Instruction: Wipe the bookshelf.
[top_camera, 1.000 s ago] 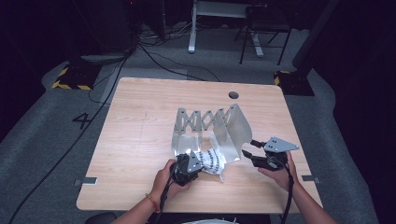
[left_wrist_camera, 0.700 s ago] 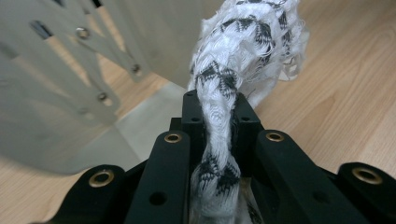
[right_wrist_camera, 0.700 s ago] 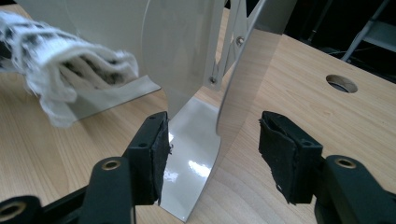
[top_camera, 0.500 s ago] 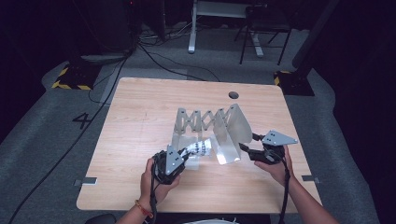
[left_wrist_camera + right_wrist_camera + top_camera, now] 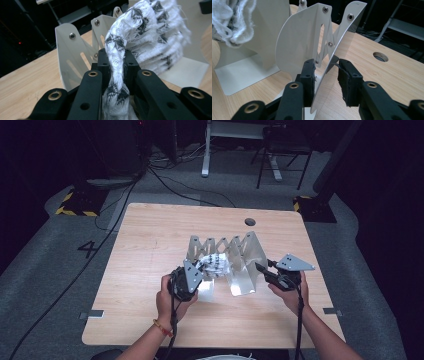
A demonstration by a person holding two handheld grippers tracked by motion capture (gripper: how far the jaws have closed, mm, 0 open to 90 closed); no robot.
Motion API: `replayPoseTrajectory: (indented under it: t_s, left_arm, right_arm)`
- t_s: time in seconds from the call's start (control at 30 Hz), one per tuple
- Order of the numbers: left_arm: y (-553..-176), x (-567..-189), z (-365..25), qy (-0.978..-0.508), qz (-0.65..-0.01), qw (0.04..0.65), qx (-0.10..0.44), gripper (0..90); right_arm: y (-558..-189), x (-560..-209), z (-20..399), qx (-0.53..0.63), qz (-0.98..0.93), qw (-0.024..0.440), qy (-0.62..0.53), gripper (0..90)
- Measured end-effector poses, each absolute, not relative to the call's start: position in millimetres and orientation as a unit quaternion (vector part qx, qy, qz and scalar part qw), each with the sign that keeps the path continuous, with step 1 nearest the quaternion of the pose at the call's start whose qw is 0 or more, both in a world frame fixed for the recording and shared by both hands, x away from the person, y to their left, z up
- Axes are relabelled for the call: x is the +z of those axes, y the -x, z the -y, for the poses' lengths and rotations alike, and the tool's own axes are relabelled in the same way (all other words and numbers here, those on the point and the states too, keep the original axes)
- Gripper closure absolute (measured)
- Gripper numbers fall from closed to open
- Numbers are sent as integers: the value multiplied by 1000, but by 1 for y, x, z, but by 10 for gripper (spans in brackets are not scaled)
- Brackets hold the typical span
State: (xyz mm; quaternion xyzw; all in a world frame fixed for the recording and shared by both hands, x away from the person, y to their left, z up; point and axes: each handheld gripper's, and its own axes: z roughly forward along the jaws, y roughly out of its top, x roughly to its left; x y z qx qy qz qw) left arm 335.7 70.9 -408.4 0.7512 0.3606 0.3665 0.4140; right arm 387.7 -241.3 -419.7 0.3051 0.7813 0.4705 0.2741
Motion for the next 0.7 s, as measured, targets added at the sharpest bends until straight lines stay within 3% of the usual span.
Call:
replayPoseTrajectory:
  t_s: [0.17,0.33,0.5,0.7]
  left_arm:
    - [-343,-407,-57,-750,-353,409,381,808]
    - [-350,-412,-50,-753,-359,415,364,808]
    - [-352,-415,-47,-757,-356,416,356,808]
    - [-356,-422,-39,-775,-343,392,358,807]
  right_arm:
    - [-385,-419,240,465,-774,277,-328,757]
    - [-375,-418,233,455,-771,284,-342,750]
    - [-354,-417,224,455,-776,272,-342,691]
    - [-334,-418,218,462,-796,229,-317,724]
